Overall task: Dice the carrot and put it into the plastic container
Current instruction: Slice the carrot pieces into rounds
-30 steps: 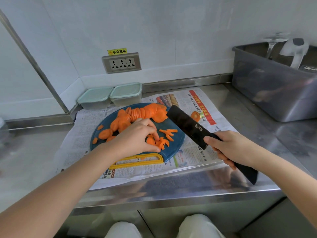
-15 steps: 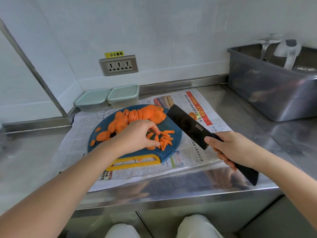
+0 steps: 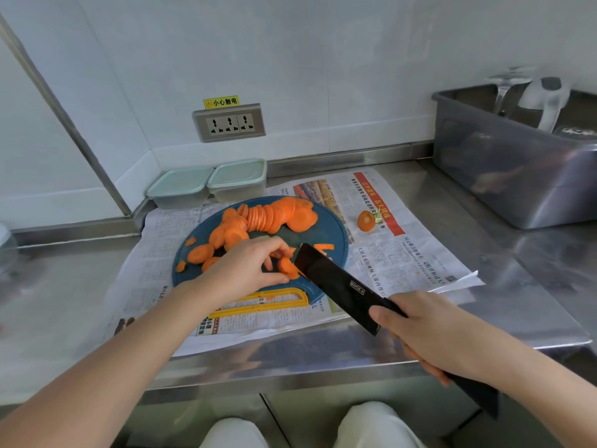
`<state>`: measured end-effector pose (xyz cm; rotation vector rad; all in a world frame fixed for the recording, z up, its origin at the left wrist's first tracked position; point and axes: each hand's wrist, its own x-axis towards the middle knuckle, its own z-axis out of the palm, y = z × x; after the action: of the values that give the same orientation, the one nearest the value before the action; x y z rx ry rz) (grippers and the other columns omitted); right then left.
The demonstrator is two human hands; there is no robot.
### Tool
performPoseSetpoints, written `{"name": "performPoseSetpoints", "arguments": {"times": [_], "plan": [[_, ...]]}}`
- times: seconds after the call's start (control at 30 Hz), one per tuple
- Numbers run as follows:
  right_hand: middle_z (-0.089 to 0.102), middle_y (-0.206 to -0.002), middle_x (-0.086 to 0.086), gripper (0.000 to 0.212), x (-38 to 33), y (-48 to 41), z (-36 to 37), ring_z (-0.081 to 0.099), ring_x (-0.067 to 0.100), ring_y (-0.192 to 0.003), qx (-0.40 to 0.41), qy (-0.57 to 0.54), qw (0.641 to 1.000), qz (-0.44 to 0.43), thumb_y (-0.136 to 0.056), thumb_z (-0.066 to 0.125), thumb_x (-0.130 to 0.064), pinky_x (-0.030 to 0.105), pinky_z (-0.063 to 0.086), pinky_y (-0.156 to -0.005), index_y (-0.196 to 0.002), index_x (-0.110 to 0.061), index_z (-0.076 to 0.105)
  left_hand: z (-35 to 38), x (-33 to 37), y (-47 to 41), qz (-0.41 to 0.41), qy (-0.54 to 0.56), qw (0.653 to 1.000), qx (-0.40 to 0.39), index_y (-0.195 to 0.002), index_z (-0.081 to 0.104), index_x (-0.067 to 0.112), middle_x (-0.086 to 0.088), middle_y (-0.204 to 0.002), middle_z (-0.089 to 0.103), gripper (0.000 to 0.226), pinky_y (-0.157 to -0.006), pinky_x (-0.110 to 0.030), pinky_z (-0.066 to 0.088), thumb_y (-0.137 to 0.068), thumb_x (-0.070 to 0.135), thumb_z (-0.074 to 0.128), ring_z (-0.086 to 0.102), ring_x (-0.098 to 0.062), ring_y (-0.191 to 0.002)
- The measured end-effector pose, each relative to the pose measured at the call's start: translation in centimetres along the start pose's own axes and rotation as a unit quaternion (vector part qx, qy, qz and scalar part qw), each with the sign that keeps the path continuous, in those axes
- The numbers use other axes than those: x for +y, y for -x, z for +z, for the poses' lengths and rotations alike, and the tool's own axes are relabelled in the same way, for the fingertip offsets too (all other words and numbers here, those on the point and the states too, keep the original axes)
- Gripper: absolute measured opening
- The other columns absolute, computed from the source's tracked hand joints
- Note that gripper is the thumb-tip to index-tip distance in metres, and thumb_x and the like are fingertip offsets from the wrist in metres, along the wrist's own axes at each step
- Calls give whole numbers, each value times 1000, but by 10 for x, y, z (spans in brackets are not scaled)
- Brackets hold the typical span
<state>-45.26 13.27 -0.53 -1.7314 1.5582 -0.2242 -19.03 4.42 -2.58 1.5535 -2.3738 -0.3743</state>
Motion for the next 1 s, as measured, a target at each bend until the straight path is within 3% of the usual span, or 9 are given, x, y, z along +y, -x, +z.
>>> {"name": "performPoseSetpoints", "arguments": {"times": [0.27,0.37,0.5,0.6,0.73,0.9,1.0], "plan": [[43,-39,-4,32,-2,11,-13,38,13,-27,-2,73,997,10,-98,44,-37,26,36,-37,-80,-12,52,0,-4,-5,0,3,999,-36,-108,64,28,12,-88,50,30,-70,-25,50,-80,31,74,56,-6,-75],[48,-53,-2,33,0,4,-17,41,12,-29,2,97,995,10,-97,44,-40,28,40,-40,-80,-13,51,-3,-4,-9,-15,3,998,-66,-103,62,29,11,-90,56,25,-63,-20,47,-81,33,73,58,-5,-71],[53,-69,1,35,3,-13,-15,50,12,-52,42,153,987,-15,-98,43,-41,22,43,-47,-77,-13,52,-5,-4,-10,-29,8,996,-85,-102,62,27,12,-84,61,24,-56,-14,42,-82,34,72,55,-1,-63],[61,-80,4,33,4,-27,-9,58,19,-72,55,163,984,-42,-98,43,-41,28,45,-62,-75,-18,51,-3,-2,-9,-45,18,997,-67,-104,61,22,11,-86,62,30,-62,-18,45,-80,34,74,55,-1,-65],[55,-69,-1,37,0,-39,-6,49,14,-60,49,148,986,-60,-97,43,-44,27,40,-58,-73,-16,50,0,2,-7,-82,50,995,-10,-101,48,21,6,-86,60,47,-72,-30,52,-71,33,82,59,-6,-75],[53,-68,-3,35,-5,-45,-7,48,11,-57,36,148,986,-73,-97,42,-45,23,37,-54,-76,-19,52,9,3,2,-99,83,990,50,-92,48,18,7,-74,57,46,-52,-15,39,-68,32,84,57,-5,-61],[53,-68,-3,35,-7,-47,-7,48,11,-58,38,154,984,-79,-97,42,-45,23,37,-54,-74,-21,50,11,0,9,-95,129,985,66,-97,52,19,7,-82,60,44,-54,-12,46,-68,27,85,62,2,-63]]}}
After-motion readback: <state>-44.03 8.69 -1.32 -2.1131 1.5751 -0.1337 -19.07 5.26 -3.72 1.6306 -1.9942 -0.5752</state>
